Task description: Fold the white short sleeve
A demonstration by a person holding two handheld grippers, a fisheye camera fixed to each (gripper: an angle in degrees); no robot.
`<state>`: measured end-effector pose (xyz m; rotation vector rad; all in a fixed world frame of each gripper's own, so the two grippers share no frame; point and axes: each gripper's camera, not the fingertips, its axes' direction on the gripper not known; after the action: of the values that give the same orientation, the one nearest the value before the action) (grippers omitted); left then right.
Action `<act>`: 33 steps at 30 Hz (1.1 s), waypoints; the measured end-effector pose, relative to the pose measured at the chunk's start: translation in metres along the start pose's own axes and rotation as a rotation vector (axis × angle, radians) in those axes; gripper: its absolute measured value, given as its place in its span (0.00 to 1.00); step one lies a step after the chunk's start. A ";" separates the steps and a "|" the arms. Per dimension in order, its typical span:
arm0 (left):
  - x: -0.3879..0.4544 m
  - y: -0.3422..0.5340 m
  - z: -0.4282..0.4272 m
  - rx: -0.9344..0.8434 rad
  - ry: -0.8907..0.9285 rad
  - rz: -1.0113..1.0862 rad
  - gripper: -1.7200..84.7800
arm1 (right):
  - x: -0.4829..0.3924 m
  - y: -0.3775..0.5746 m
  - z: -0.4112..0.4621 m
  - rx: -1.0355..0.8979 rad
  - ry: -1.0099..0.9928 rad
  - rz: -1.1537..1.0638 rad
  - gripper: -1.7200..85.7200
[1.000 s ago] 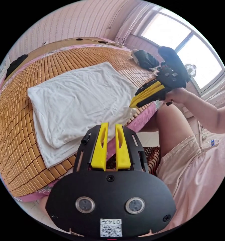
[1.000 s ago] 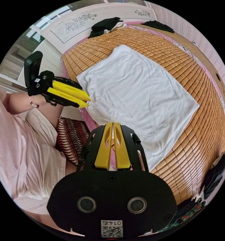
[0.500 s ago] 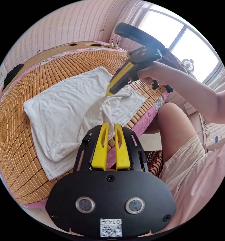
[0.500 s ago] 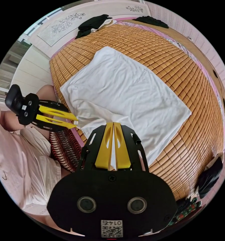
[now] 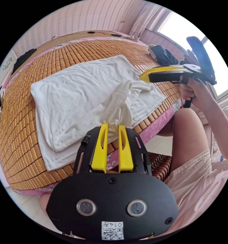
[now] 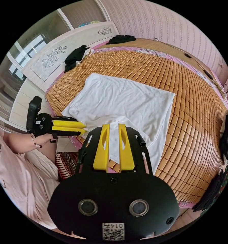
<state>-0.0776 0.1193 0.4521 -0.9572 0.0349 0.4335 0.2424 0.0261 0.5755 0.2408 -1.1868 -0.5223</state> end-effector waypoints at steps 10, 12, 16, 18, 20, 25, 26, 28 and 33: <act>-0.020 0.007 -0.027 0.011 0.104 -0.025 0.02 | 0.010 -0.025 0.008 -0.020 -0.068 -0.001 0.04; -0.026 0.009 -0.031 0.017 0.115 -0.029 0.02 | 0.015 -0.020 -0.007 -0.003 -0.072 0.004 0.04; -0.042 0.011 -0.030 0.014 0.171 -0.061 0.02 | 0.032 0.000 -0.042 0.060 -0.081 0.076 0.04; -0.048 0.011 -0.029 0.014 0.186 -0.073 0.02 | 0.039 0.005 -0.054 0.090 -0.114 0.096 0.05; -0.055 0.010 -0.029 0.019 0.200 -0.095 0.02 | 0.045 0.003 -0.058 0.091 -0.112 0.089 0.06; -0.076 0.006 -0.026 0.024 0.255 -0.174 0.02 | 0.033 -0.013 -0.028 -0.003 -0.065 -0.029 0.11; -0.077 0.005 -0.026 0.024 0.254 -0.176 0.02 | 0.029 -0.018 -0.019 -0.030 -0.062 -0.047 0.12; -0.081 0.003 -0.026 0.020 0.245 -0.171 0.02 | 0.028 -0.025 -0.007 -0.059 -0.062 -0.053 0.13; -0.087 0.000 -0.025 0.012 0.247 -0.164 0.02 | 0.028 -0.034 -0.005 -0.068 -0.078 -0.046 0.13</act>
<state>-0.1528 0.0693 0.4562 -0.9890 0.1817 0.1622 0.2463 -0.0171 0.5812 0.1911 -1.2390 -0.6158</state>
